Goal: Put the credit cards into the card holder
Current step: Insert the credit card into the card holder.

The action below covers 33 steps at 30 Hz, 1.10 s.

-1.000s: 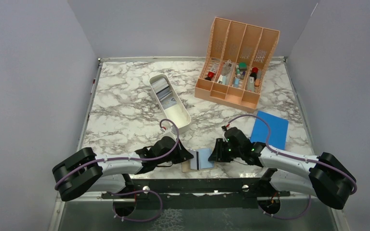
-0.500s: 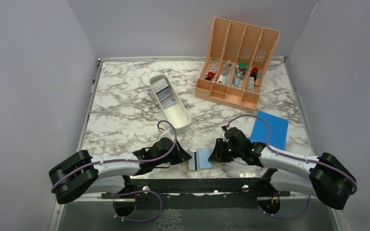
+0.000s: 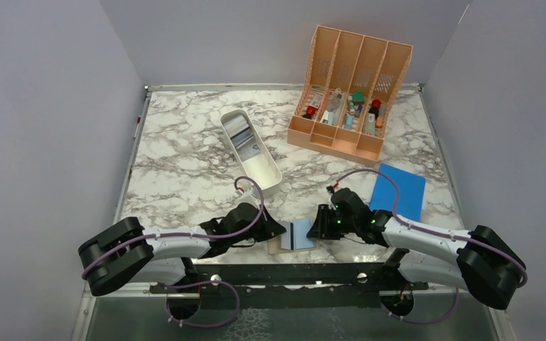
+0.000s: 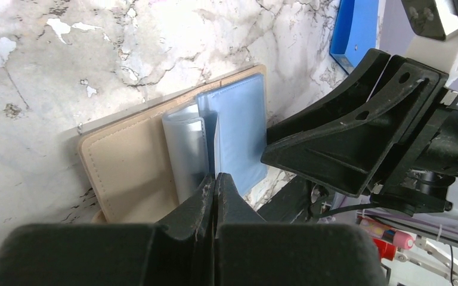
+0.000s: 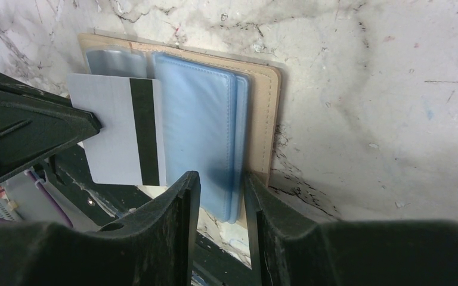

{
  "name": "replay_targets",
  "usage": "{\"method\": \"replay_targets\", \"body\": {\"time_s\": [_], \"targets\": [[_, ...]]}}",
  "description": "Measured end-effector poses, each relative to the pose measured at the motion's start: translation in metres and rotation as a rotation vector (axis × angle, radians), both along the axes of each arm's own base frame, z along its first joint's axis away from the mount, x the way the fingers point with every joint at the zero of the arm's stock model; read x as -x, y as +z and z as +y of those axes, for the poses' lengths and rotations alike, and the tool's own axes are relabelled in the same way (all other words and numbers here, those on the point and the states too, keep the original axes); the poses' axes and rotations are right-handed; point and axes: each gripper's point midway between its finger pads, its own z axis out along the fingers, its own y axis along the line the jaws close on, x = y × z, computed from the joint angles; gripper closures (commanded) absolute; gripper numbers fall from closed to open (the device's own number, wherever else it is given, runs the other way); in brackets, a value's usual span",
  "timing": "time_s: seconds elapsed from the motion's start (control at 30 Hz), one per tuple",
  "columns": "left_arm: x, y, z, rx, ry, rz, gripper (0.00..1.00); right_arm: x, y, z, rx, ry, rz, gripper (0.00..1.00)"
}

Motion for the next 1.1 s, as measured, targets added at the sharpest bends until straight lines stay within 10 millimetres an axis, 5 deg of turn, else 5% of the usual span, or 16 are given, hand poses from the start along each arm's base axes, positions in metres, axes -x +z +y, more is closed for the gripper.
{"method": "replay_targets", "body": {"time_s": [1.1], "targets": [[-0.003, -0.009, -0.005, -0.011, 0.049, -0.018, 0.99, 0.000, 0.001, -0.001, -0.004, -0.002, -0.006, 0.61]]}}
